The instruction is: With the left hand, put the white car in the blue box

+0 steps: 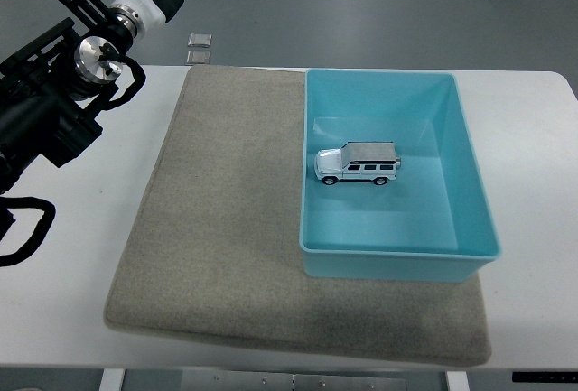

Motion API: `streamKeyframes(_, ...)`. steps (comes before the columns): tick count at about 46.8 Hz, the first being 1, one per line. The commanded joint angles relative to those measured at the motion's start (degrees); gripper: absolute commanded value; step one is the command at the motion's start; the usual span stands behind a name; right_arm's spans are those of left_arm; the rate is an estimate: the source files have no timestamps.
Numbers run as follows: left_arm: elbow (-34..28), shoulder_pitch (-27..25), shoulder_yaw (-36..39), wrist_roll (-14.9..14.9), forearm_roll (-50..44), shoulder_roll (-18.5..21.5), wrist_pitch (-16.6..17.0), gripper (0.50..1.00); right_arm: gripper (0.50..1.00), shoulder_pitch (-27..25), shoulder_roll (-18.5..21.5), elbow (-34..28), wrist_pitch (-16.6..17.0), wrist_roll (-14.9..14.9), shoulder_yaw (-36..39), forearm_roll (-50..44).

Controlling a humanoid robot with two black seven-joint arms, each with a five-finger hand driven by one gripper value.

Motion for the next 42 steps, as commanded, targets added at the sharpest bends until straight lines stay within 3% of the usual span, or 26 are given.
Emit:
streamKeyframes(1,0.0,1.3,-0.1,-2.2,0.0,-0.1,-2.9,1.0,0.936,0.0,0.0,0.0,0.0,0.0,0.0,0.0)
streamKeyframes(7,0.0,2.3,-1.0,-2.7,-0.1,-0.3,-4.4,1.0,0.936,0.0,0.0,0.0,0.0,0.0,0.0,0.0)
streamKeyframes(42,-0.1,4.8,-2.2,-2.8,0.6,-0.6,-4.7,1.0,0.936,0.0,0.0,0.0,0.0,0.0,0.0,0.0)
